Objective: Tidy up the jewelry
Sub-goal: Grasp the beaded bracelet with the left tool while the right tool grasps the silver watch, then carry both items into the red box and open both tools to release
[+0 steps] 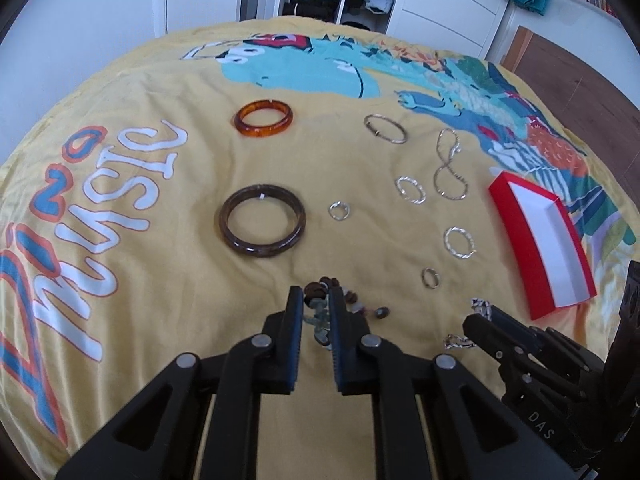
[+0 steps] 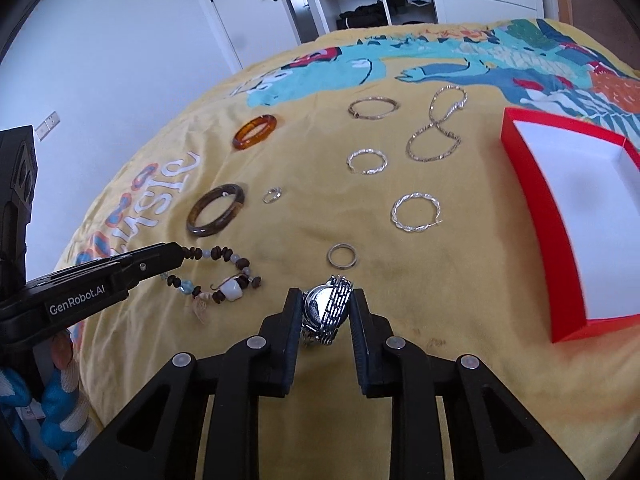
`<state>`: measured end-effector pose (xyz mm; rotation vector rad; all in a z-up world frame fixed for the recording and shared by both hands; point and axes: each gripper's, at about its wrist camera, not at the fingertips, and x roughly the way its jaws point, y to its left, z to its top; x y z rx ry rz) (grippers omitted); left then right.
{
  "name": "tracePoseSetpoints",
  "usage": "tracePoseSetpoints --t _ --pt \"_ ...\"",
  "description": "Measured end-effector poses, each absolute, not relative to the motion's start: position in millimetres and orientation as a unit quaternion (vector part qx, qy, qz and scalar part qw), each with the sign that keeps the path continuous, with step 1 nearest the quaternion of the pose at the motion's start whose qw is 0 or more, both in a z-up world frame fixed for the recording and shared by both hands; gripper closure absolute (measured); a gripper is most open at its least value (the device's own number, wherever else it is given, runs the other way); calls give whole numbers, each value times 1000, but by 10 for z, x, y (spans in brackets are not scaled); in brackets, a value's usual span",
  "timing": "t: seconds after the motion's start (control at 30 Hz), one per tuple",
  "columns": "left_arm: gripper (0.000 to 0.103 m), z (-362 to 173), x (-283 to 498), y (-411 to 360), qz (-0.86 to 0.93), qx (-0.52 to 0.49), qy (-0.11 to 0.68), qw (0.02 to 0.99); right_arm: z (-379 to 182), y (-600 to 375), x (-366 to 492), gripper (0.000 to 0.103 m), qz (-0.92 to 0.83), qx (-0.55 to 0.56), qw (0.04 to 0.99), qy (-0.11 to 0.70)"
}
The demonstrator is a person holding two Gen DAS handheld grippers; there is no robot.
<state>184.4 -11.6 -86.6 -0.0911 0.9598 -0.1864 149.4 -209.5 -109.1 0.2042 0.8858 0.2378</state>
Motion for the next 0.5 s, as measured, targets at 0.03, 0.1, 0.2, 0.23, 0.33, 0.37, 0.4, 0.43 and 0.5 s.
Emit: tracePoseSetpoints --t 0.03,0.1,0.2,0.23,0.33,0.37,0.4,0.43,0.5 --pt "92 -811 1813 -112 -90 -45 458 883 -1049 -2103 1466 80 115 99 893 424" --pt "92 -705 1746 -106 -91 -45 451 887 -939 -2133 1388 80 115 100 897 416" --pt "92 -525 1626 -103 -91 -43 440 892 -776 -2164 1269 80 115 100 902 404" --pt "92 -464 1591 -103 -92 -42 437 894 -709 -2175 1224 80 116 101 904 400" --pt "92 -286 1494 -129 -95 -39 427 898 -529 -2217 1099 80 117 100 909 387" --pt "92 -237 1461 -149 -97 -38 425 899 -456 -2236 1047 80 116 99 911 382" --pt "92 -188 1440 -177 -100 -38 422 900 -409 -2243 1016 80 115 98 913 379" --pt "92 -130 1413 -220 -105 -36 420 901 -353 -2267 975 80 114 97 915 375" --pt "92 -45 1379 -323 -117 -33 418 900 -250 -2347 894 80 111 97 918 368"
